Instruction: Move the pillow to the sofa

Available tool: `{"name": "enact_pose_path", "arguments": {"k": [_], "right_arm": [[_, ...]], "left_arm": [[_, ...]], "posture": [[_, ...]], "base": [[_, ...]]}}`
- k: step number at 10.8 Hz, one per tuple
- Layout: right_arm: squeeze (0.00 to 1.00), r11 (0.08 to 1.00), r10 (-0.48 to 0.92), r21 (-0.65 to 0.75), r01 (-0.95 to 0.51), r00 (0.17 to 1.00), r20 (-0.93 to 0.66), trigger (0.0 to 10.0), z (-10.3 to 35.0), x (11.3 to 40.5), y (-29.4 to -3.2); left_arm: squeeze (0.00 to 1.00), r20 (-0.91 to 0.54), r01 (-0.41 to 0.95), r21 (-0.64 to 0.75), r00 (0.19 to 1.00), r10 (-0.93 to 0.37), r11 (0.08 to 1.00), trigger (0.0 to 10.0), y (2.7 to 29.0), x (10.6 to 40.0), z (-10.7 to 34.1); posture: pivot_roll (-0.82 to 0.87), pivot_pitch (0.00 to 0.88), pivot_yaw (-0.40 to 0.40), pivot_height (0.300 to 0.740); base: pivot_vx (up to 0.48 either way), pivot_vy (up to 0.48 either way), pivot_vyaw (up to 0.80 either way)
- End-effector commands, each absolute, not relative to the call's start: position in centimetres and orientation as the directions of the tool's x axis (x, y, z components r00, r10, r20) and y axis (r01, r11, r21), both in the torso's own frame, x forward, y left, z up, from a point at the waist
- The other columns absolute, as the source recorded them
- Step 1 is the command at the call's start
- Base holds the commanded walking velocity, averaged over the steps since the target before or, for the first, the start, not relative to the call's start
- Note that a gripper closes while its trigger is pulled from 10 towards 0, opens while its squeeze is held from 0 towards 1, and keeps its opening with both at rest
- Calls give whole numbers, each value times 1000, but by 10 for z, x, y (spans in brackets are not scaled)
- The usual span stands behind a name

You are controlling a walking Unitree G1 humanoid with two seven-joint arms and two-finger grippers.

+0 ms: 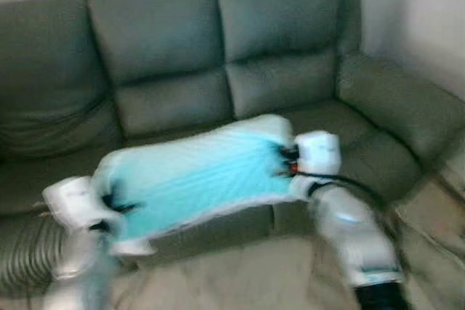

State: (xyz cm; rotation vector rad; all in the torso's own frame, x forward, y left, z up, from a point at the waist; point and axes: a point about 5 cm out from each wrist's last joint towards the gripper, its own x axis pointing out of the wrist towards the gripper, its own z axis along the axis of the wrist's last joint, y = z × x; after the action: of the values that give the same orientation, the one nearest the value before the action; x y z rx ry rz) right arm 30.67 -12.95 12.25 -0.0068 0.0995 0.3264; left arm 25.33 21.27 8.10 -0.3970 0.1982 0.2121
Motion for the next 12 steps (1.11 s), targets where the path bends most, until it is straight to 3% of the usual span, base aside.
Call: {"name": "enact_pose_path", "arguments": {"k": [1, 7, 9, 12], "right_arm": [[0, 938, 346, 12, -346, 937, -38, 10000, 136, 309, -119], [0, 925, 378, -8, -379, 925, -32, 10000, 137, 306, -116], [0, 923, 383, -16, -383, 923, -29, 10000, 137, 306, -116], [0, 925, 378, -20, -379, 925, -28, 10000, 137, 307, -116]], "left_arm": [[0, -207, -273, -335, 955, 212, 902, 10000, 227, 252, 88], [0, -213, -282, -335, 952, 220, 899, 10000, 228, 251, 87], [0, -226, -295, -331, 947, 228, 896, 10000, 228, 252, 86], [0, -228, -322, -309, 939, 259, 895, 10000, 231, 253, 85]], "posture": [[-207, 14, 56, 740], [-207, 14, 54, 740], [-208, 13, 53, 740], [-205, 8, 52, 740]], "base": [[401, 0, 0], [396, 0, 0], [317, 242, 219], [0, 0, 494]]}}
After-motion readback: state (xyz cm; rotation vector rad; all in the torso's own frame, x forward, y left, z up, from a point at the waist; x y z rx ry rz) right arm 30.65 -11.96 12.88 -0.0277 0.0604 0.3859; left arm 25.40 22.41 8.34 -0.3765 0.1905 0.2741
